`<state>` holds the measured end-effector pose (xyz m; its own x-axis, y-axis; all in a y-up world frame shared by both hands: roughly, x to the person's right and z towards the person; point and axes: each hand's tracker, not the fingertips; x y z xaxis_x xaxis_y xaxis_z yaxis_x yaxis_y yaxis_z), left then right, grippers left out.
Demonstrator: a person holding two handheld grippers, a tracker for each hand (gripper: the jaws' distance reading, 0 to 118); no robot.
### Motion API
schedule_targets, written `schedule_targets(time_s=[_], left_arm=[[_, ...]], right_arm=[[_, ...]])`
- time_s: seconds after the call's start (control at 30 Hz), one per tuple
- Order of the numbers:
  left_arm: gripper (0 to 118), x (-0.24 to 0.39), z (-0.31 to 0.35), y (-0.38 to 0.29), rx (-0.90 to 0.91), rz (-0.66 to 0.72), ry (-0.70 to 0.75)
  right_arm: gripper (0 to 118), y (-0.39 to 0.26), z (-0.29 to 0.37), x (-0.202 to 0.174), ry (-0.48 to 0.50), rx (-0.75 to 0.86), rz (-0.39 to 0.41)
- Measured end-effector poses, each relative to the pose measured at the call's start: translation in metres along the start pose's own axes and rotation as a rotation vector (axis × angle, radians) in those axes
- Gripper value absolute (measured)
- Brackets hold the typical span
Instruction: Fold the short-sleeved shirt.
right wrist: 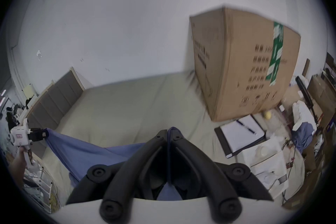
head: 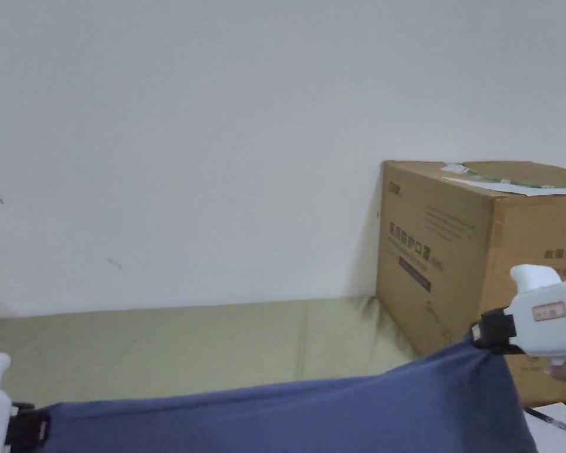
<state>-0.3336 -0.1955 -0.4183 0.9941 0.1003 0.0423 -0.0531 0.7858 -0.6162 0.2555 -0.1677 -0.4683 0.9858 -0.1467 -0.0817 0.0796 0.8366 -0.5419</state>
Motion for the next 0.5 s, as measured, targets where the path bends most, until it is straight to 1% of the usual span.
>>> schedule_targets(time_s=[0.1,0.23,0.37,0.5], left_arm=[[2,0.002,0.045,0.033,0.087,0.009,0.017],[2,-0.002,0.081,0.076,0.142,0.034,0.018],[2,-0.004,0.093,0.116,0.191,0.036,0.035],[2,-0.006,0.084,0.157,0.234,0.021,0.082]], right_arm=[[1,0.031,0.047,-0.019,0.019,0.077,0.003],[1,0.079,0.082,-0.045,0.002,0.161,0.049],[1,0.126,0.089,-0.067,-0.024,0.227,0.058],[1,0.178,0.077,-0.087,-0.055,0.272,0.056]])
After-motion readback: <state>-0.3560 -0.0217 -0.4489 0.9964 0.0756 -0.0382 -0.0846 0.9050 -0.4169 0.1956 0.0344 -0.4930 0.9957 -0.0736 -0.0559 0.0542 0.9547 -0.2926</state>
